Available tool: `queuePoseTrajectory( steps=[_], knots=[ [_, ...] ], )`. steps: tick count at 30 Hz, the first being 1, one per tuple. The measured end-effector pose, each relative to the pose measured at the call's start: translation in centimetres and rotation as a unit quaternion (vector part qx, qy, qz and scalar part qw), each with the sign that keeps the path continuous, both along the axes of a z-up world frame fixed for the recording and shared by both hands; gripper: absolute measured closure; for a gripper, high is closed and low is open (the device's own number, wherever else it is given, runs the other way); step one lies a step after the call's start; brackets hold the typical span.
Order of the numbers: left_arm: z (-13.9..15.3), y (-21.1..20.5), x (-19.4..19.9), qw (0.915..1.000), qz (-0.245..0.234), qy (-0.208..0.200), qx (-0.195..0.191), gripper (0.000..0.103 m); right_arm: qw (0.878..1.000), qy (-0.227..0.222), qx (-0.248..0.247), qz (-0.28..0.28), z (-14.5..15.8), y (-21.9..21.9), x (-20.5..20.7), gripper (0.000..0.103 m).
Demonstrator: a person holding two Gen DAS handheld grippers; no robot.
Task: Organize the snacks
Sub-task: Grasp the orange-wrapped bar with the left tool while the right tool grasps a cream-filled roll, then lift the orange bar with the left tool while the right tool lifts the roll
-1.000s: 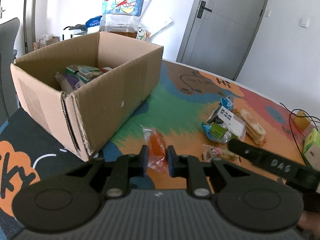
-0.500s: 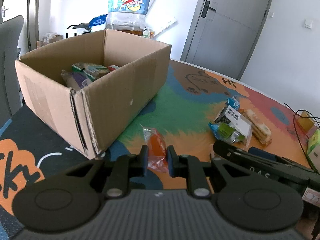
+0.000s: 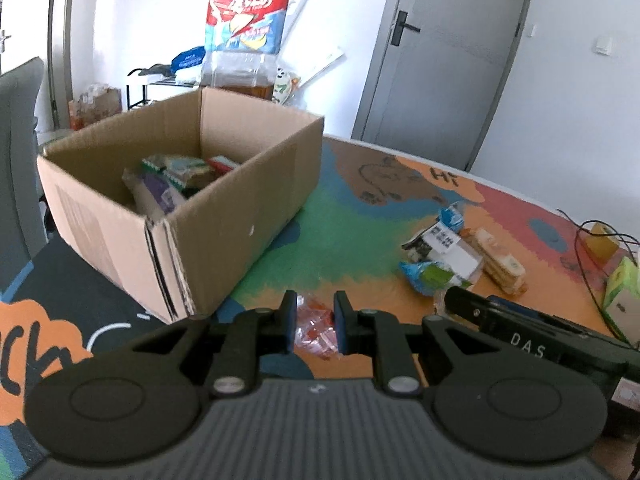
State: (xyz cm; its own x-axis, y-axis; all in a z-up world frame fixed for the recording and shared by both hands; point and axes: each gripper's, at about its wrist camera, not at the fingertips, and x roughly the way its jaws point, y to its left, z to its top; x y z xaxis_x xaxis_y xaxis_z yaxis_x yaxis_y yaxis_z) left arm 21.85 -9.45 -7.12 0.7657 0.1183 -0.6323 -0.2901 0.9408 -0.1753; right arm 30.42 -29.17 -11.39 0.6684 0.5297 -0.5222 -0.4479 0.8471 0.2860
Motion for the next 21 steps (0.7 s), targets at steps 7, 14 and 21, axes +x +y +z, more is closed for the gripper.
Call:
queuePoseTrajectory(
  steps=[7,14,21],
  knots=[
    [1.8,-0.1,-0.8,0.9999,-0.005,-0.016,-0.003,0.102,1.000,-0.021,0.019,0.000,1.9,-0.9,-0.8,0.052],
    [2.9,0.0,-1.2,0.9996,-0.012,-0.024,-0.004,0.102,0.999,-0.037,0.026,0.007,3.2,-0.7,-1.5,0.052],
    [1.2,0.6,-1.2,0.9996,-0.019,0.009,-0.020,0.081,0.999,-0.031,0.029,0.007,3.1,-0.9,-1.9,0.052]
  ],
)
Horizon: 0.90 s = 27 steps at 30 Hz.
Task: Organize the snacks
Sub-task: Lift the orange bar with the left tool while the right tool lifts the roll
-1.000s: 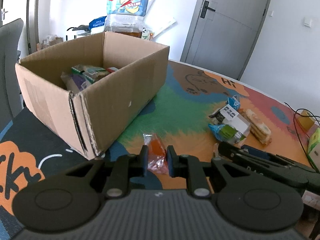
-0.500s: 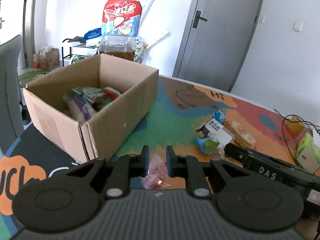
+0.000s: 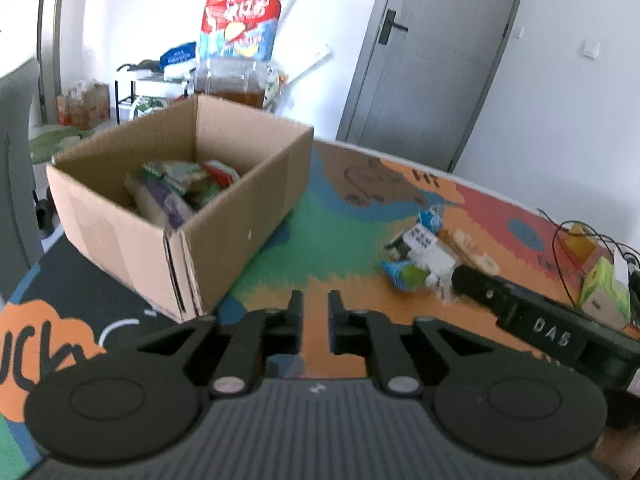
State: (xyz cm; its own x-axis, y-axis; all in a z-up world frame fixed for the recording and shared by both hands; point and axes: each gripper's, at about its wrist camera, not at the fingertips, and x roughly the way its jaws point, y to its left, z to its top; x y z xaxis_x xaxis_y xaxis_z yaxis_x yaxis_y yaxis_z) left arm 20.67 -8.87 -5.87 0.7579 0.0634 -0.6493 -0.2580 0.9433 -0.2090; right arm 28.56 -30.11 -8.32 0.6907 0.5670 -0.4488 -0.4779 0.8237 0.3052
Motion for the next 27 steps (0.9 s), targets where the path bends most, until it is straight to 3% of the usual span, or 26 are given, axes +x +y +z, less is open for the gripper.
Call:
queuePoseTrajectory(
  steps=[3,10,14,19,25,27],
  knots=[
    [-0.7,0.1,0.1,1.0000,-0.002,0.003,-0.005,0.057,1.000,0.006,-0.001,0.001,-0.4,0.2,-0.2,0.052],
    [-1.9,-0.8,-0.6,0.9993,-0.026,0.020,-0.017,0.042,1.000,0.014,-0.009,-0.003,-0.9,0.3,-1.1,0.052],
    [-2.7,-1.6,-0.9,0.9986,-0.041,0.025,-0.020,0.025,1.000,0.018,-0.010,-0.014,-1.0,-0.2,-1.4,0.052],
    [-3.7,-2.7,-1.0,0.9973,-0.064,0.033,-0.014,0.023,0.999,0.021,-0.013,-0.028,-0.9,-1.1,-2.1,0.052],
    [-4.9,-3.0,-0.7,0.9973,-0.057,0.047,0.000,0.024,0.999,0.025,-0.015,-0.044,-0.9,-1.9,-2.7,0.052],
    [-5.0,-2.8,-0.8,0.9978,-0.051,0.042,0.005,0.032,0.999,0.024,-0.016,-0.046,-0.8,-1.9,-2.8,0.052]
  ],
)
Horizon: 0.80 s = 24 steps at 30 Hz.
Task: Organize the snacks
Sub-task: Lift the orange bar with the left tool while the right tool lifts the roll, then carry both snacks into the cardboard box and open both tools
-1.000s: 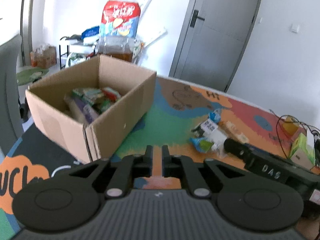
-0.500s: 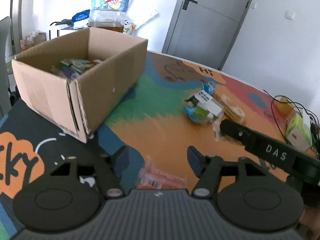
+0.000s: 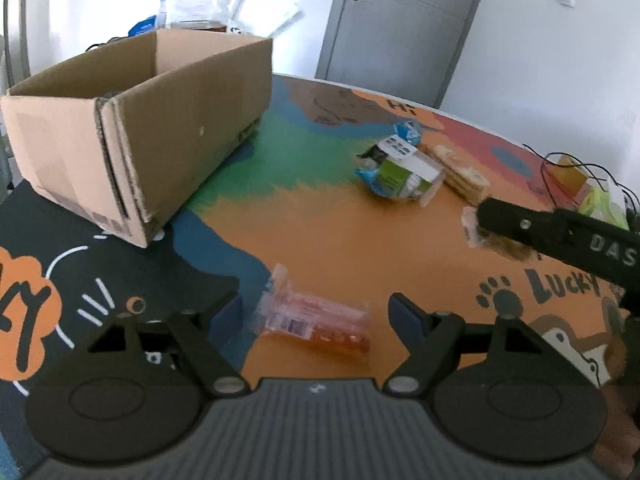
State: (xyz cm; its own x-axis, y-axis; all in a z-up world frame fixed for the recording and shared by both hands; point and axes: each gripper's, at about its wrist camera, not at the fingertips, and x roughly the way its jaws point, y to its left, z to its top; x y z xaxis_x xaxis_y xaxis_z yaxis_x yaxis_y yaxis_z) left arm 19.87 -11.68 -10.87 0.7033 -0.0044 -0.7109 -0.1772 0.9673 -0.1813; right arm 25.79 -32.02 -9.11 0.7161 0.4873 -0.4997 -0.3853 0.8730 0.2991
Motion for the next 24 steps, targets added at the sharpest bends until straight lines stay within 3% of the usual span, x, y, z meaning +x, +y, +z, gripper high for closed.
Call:
queuePoseTrajectory(
  steps=[3,7,24],
  knots=[
    [0.2,0.4,-0.2,1.0000,0.006,-0.001,0.006,0.055,1.000,-0.002,-0.001,0.003,0.1,0.3,-0.2,0.052],
    [0.9,1.5,-0.5,0.9998,0.020,0.004,-0.003,0.057,1.000,-0.004,0.003,0.011,0.4,0.8,-0.2,0.052],
    [8.2,3.7,-1.8,0.9958,0.041,-0.081,0.010,0.059,0.998,-0.034,0.025,0.043,3.6,2.8,0.3,0.052]
  ],
)
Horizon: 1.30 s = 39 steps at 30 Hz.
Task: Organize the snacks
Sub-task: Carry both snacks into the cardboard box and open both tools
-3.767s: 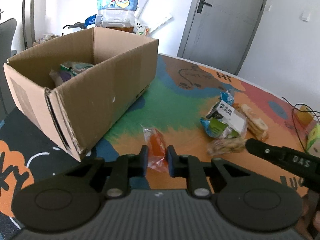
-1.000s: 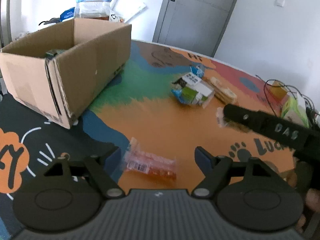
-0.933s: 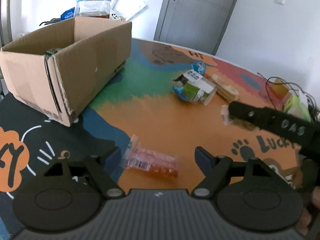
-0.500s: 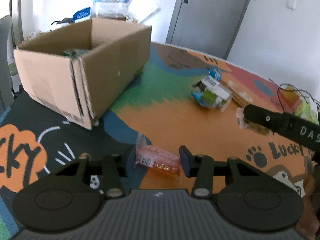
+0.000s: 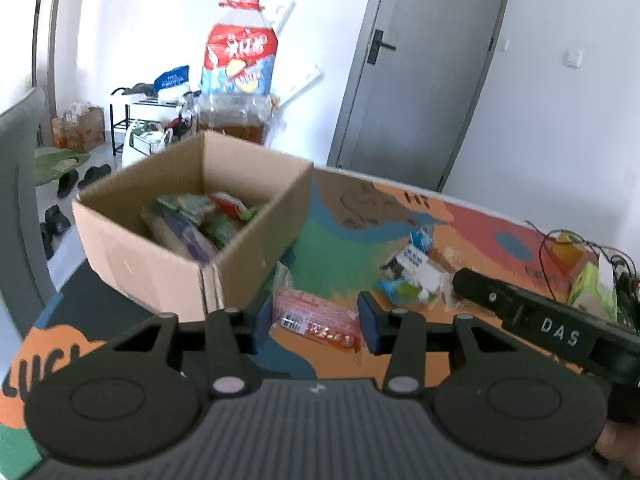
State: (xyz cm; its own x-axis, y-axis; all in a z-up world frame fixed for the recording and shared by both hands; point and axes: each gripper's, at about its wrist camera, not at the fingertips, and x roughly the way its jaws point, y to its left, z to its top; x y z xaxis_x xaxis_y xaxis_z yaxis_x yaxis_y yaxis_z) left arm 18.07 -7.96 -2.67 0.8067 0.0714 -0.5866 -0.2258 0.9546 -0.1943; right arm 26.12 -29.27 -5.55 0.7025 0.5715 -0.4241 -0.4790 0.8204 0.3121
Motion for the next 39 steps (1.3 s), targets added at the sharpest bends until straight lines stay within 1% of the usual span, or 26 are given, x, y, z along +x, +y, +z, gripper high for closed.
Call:
queuePoseTrajectory(
  steps=[10,16,20,28,34,39],
  knots=[
    [2.0,2.6,0.0,0.9994,0.026,-0.022,-0.003,0.059,1.000,-0.013,0.005,0.023,1.4,2.2,0.6,0.052],
    [2.6,5.1,0.6,0.9984,0.047,-0.030,-0.009,0.059,0.999,-0.013,0.008,0.037,2.0,4.1,1.5,0.052],
    [2.5,7.3,1.3,0.9975,0.062,-0.028,-0.020,0.059,0.999,-0.013,0.005,0.042,2.3,5.5,2.1,0.052],
    [2.6,10.5,3.0,0.9965,0.072,-0.028,-0.031,0.058,0.998,-0.022,-0.005,0.055,3.7,8.8,3.3,0.052],
    [1.8,13.2,3.8,0.9953,0.085,-0.016,-0.045,0.058,0.997,-0.027,-0.016,0.070,4.3,11.8,3.9,0.052],
    [1.0,15.1,4.5,0.9944,0.089,-0.003,-0.057,0.054,0.996,-0.028,-0.024,0.081,4.5,14.1,4.5,0.052]
  ],
)
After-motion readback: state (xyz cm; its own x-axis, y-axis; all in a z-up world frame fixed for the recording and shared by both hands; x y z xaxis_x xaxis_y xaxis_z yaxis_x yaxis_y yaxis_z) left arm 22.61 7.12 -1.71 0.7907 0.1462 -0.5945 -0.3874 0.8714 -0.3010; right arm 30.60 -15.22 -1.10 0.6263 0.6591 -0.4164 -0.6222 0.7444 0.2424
